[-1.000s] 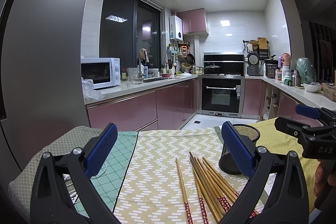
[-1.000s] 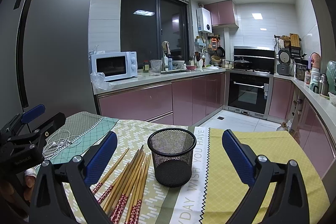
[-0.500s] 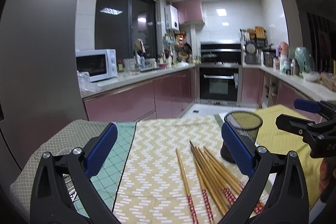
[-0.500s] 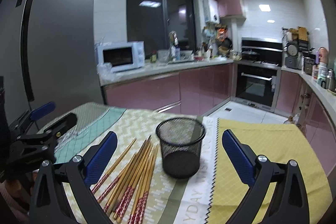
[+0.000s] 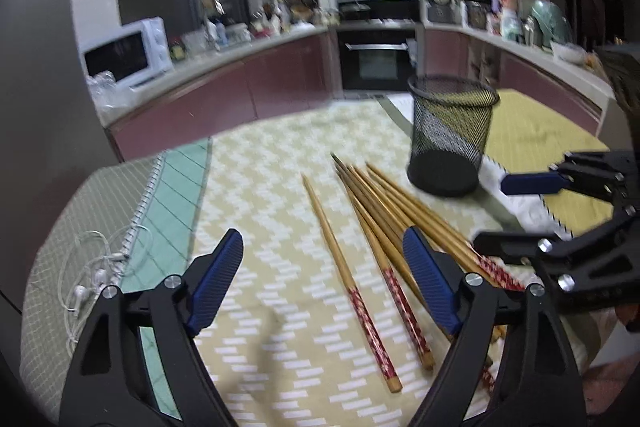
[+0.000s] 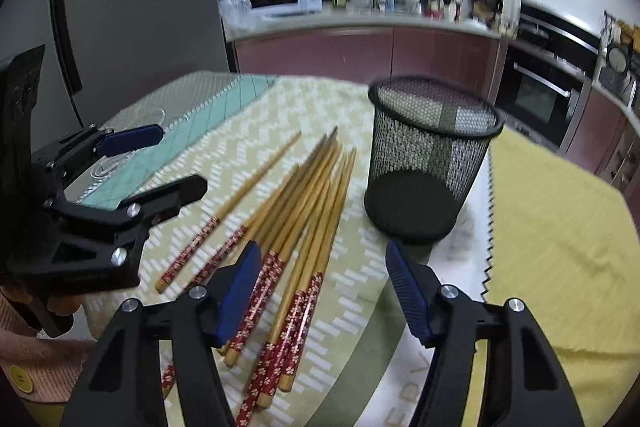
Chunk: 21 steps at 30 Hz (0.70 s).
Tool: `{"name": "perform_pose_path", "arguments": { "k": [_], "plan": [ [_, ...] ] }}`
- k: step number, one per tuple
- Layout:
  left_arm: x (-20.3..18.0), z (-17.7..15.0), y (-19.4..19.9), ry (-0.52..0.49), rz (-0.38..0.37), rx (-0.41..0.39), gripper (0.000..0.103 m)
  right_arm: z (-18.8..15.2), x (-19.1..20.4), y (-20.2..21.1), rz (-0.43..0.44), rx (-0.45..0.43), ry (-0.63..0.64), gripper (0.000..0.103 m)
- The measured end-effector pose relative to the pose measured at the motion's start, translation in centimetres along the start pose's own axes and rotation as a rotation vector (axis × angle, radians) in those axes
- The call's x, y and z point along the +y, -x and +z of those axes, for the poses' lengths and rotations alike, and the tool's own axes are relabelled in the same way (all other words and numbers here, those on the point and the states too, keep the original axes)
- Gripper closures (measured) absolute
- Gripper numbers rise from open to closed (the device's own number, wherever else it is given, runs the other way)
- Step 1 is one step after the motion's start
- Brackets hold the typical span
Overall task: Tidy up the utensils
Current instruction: 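Lower the right gripper onto one bamboo chopstick and close it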
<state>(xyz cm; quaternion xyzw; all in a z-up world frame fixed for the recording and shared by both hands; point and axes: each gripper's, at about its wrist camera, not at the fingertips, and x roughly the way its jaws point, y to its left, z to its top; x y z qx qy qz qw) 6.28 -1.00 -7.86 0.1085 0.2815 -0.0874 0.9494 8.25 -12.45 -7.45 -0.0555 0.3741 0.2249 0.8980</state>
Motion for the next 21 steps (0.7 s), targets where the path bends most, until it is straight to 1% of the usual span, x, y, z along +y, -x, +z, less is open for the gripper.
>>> {"name": "perform_pose_path", "arguments": {
  "k": [4,6,9,11,14,16,21],
  "plan": [
    [-0.6,-0.4,-1.8,-0.028,-0.013,0.078,0.032,0.0,-0.9,-1.5,0.012,0.049,-0.041,0.053],
    [-0.6,-0.5,-2.3,-0.005,-0.037,0.119,0.034,0.1,-1.4,-1.9,0.020,0.071,-0.065,0.058],
    [-0.1,-0.6,-3.6,0.019,-0.059,0.165,0.038,0.2,-1.8,-2.8,0.028,0.102,-0.081,0.063],
    [0.2,-0.5,-3.9,0.041,-0.075,0.194,0.043,0.5,-1.9,-3.3,0.027,0.114,-0.080,0.066],
    [0.7,-0.5,-5.1,0.064,-0.095,0.245,0.050,0.8,-2.1,-4.0,0.030,0.124,-0.076,0.066],
    [0.9,-0.5,-5.8,0.075,-0.106,0.273,0.052,0.9,-2.1,-4.2,0.027,0.129,-0.072,0.066],
    [0.9,-0.2,-6.8,0.073,-0.113,0.285,0.053,1.3,-2.1,-4.5,0.008,0.141,-0.056,0.067]
  ]
}}
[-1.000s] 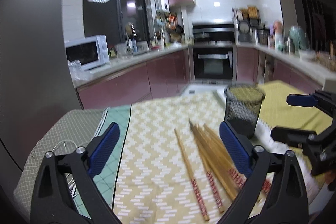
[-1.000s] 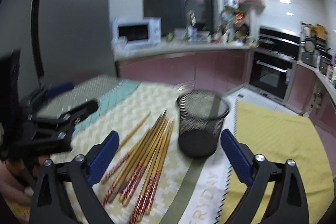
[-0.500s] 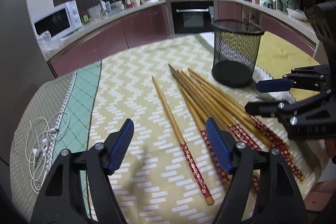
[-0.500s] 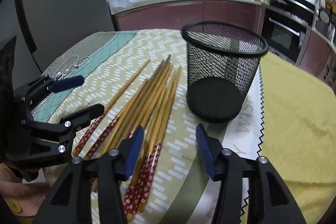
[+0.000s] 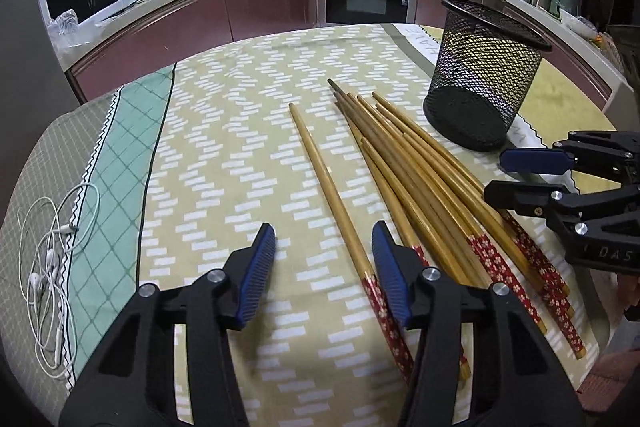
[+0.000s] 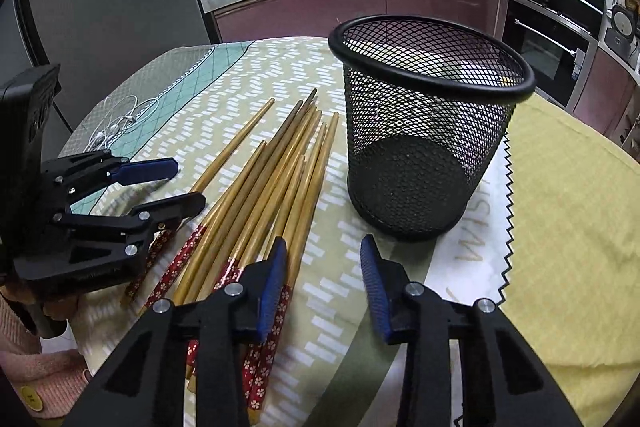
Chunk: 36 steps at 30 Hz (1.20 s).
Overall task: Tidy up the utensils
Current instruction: 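Lower the right gripper onto one bamboo chopstick and close it, then lift the chopstick with the right gripper, pulling it from the pile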
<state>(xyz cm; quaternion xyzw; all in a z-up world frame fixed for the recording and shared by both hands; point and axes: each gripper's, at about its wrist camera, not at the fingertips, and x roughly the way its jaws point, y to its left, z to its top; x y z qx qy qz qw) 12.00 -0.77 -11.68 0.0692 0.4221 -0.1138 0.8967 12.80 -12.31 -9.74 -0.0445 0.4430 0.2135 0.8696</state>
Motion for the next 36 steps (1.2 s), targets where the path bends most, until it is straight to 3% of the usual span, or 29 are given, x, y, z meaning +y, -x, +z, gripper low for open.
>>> {"name": "perform_pose_path", "arguments": {
  "k": [4,6,9,14,18,26,36],
  "plan": [
    [-0.2,0.4,-0.3,-0.005,-0.007,0.007,0.058,0.1,0.0,-0.2,-0.014,0.006,0.006,0.068],
    [-0.1,0.7,-0.3,-0.006,-0.015,0.012,0.060,0.1,0.2,-0.3,-0.026,0.020,0.020,0.077],
    [-0.1,1.1,-0.7,-0.004,-0.028,0.015,0.068,0.1,0.8,-0.7,-0.058,0.024,0.050,0.080],
    [0.0,1.7,-1.1,0.011,-0.042,0.017,0.090,0.6,1.1,-1.1,-0.030,0.031,0.044,0.093],
    [0.1,1.8,-1.1,0.039,-0.045,0.016,0.095,0.7,0.7,-1.0,0.015,0.033,0.003,0.096],
    [1.2,1.1,-0.2,0.103,-0.061,-0.002,0.095,0.4,-0.3,0.3,0.073,-0.006,-0.049,0.097],
    [1.4,1.2,3.7,0.120,-0.155,-0.091,0.095,0.4,0.4,2.9,0.238,-0.082,-0.035,0.097]
  ]
}}
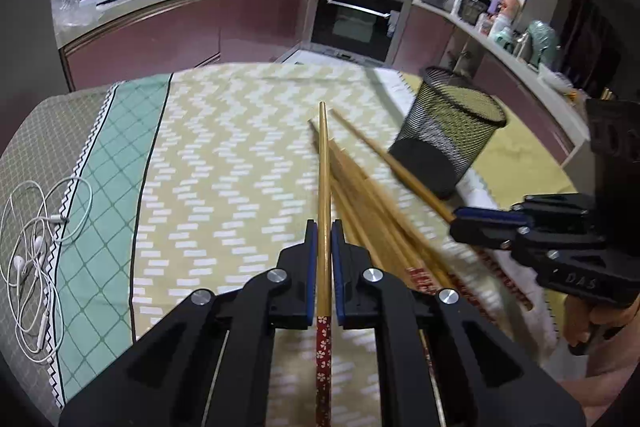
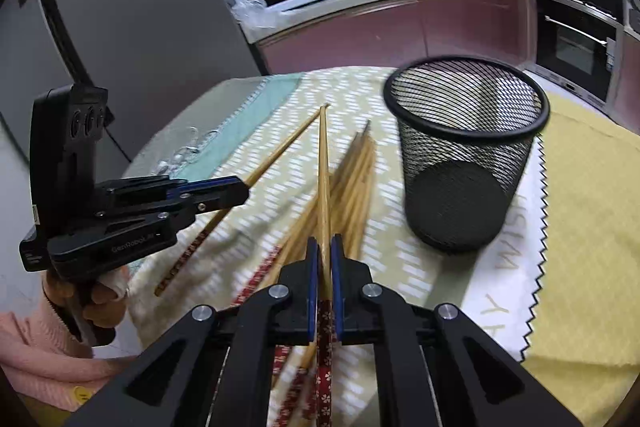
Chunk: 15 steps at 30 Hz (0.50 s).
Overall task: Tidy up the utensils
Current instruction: 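Lift the chopstick with the right gripper, pulling it from the pile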
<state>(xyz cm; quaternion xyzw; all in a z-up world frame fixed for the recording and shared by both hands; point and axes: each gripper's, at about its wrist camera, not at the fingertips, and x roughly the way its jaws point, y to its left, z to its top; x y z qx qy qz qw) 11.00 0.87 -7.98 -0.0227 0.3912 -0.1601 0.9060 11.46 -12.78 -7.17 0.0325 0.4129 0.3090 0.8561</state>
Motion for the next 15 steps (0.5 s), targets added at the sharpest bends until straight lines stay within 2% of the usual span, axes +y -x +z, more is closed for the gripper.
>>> {"name": "perform_pose_path", "arguments": {
  "k": [4,9,15],
  "plan": [
    [-0.8,0.0,0.8,-0.006,-0.033,-0.016,0.095,-0.2,0.4,0.2,0.017,0.001,0.012,0.097],
    [-1.2,-0.3,0.5,-0.005,-0.073,0.003,0.096,-0.6,0.7,-0.1,0.007,0.017,0.033,0.097],
    [-2.7,-0.5,0.6,-0.052,-0.106,-0.001,0.096,-0.5,0.9,-0.2,-0.004,0.034,0.059,0.097]
  ]
}}
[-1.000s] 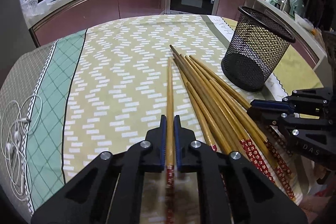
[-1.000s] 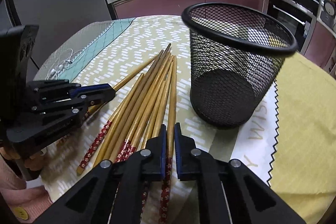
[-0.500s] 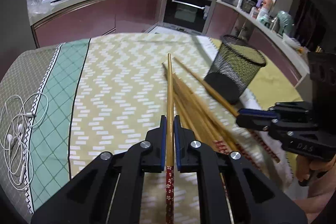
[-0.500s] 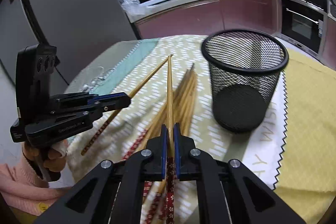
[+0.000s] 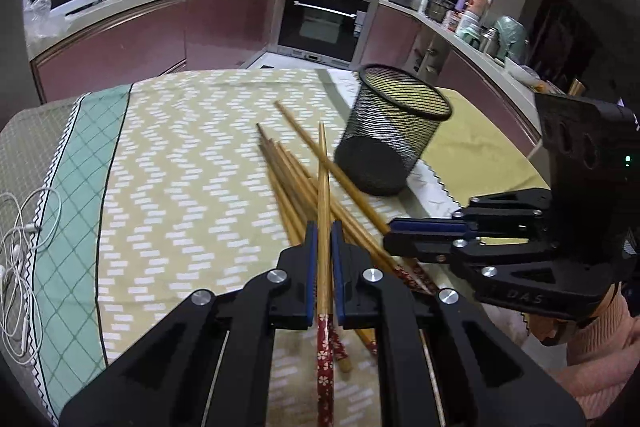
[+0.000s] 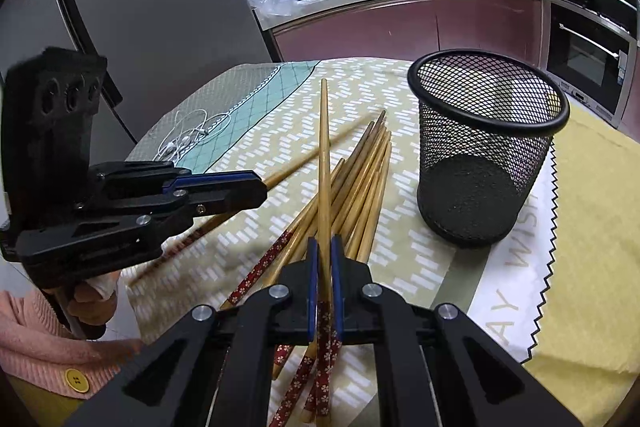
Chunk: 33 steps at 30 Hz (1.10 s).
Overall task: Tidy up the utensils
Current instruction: 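Lift the chopstick with the right gripper, pulling it from the pile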
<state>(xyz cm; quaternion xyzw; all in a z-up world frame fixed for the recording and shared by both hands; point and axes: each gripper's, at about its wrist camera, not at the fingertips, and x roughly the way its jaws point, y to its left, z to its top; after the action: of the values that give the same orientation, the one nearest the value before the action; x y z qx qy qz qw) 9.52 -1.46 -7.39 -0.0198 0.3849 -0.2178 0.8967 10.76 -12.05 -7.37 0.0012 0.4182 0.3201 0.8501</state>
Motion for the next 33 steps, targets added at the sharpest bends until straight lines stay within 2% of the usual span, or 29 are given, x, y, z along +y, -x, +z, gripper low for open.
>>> {"name": "perform_pose_path", "arguments": {
  "k": [4,8,14,19,21,27,29,33],
  "plan": [
    [-0.9,0.3,0.6,-0.023,-0.031,-0.012,0.096,0.2,0.5,0.8,-0.007,-0.010,0.030,0.097],
    [-1.3,0.7,1.3,-0.038,-0.041,-0.036,0.096,0.5,0.7,2.5,-0.008,-0.059,0.045,0.097],
    [-0.6,-0.1,0.1,-0.030,-0.022,0.012,0.096,0.6,0.1,3.5,-0.021,-0.081,0.037,0.097],
    [1.2,-1.4,-2.5,-0.019,0.038,0.092,0.096,0.4,-0.5,2.7,-0.036,-0.048,0.019,0.097],
    [1.8,-1.8,-3.2,-0.021,0.058,0.111,0.096,0.3,-1.2,1.6,-0.057,-0.002,0.006,0.094],
    [2.9,-1.8,-4.0,-0.027,0.097,0.120,0.094,0.0,-2.2,-1.9,-0.146,0.079,0.002,0.090],
    [3.2,-1.6,-4.3,-0.028,0.108,0.128,0.086,0.1,-2.4,-2.4,-0.167,0.087,-0.002,0.089],
    [3.2,-1.0,-4.9,-0.059,0.137,0.132,0.078,0.7,-2.3,-3.4,-0.193,0.103,0.017,0.086]
  ]
}}
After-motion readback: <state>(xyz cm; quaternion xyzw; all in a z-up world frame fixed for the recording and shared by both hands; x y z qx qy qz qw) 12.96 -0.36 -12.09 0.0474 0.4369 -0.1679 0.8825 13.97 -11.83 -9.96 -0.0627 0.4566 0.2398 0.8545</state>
